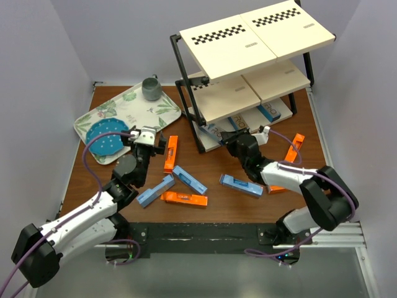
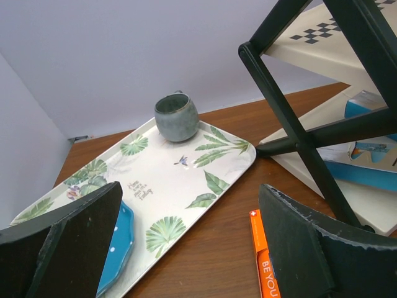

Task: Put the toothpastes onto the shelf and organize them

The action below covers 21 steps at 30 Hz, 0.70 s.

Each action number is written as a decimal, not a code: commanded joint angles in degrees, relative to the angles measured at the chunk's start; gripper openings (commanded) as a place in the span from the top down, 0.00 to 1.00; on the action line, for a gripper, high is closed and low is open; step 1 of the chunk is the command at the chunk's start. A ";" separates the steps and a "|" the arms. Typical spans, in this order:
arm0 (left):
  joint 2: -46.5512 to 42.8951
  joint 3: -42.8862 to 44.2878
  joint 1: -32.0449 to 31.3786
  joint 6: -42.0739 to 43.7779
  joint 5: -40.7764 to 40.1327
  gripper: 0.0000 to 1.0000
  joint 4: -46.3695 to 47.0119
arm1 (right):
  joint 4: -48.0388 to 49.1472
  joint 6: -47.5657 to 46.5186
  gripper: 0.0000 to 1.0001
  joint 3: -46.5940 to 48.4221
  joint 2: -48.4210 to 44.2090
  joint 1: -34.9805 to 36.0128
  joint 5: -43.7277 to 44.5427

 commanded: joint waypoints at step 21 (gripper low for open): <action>0.15 0.78 0.22 0.17 3.12 0.04 2.15 | 1.62 -3.90 0.24 -3.19 4.10 4.68 -3.88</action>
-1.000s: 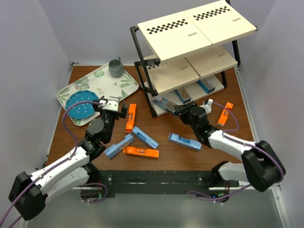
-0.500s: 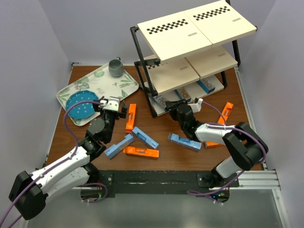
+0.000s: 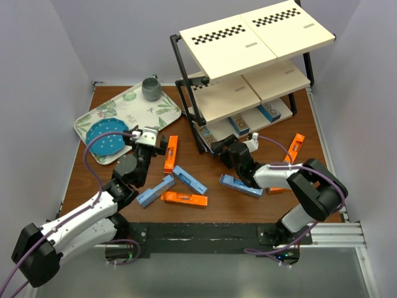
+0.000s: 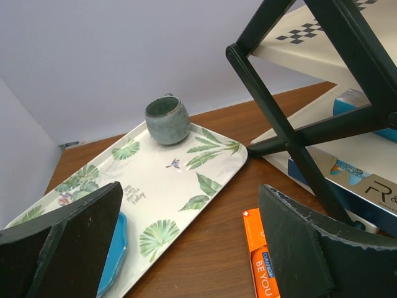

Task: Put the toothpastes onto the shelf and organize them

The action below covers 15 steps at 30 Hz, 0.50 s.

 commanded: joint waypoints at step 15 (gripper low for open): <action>-0.24 0.87 0.22 0.15 1.36 0.04 1.51 | -14.45 -40.77 0.11 2.73 -12.02 0.24 -4.96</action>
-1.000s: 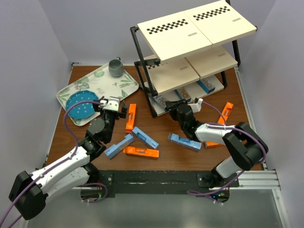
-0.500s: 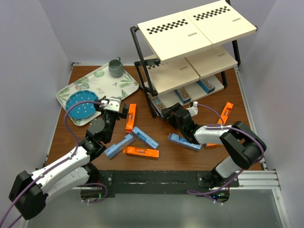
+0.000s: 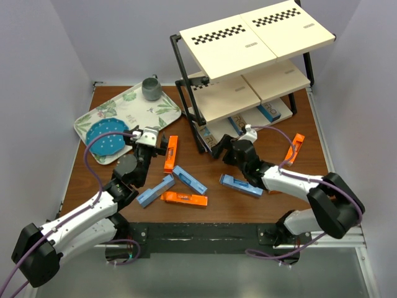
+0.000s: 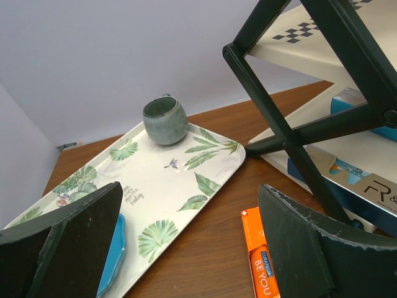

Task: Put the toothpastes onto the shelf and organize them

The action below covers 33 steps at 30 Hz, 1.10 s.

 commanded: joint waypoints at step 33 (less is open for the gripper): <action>1.71 0.78 0.22 0.15 1.65 0.04 1.60 | 7.68 -39.48 0.51 10.58 13.42 1.03 -4.94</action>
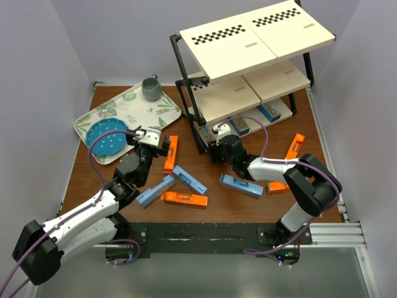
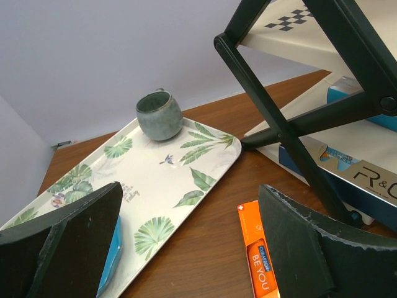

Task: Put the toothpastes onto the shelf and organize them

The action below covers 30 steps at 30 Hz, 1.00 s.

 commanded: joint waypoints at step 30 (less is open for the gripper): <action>0.30 0.87 0.13 0.06 1.15 0.04 1.75 | 6.64 1.03 0.41 7.57 6.61 0.35 5.56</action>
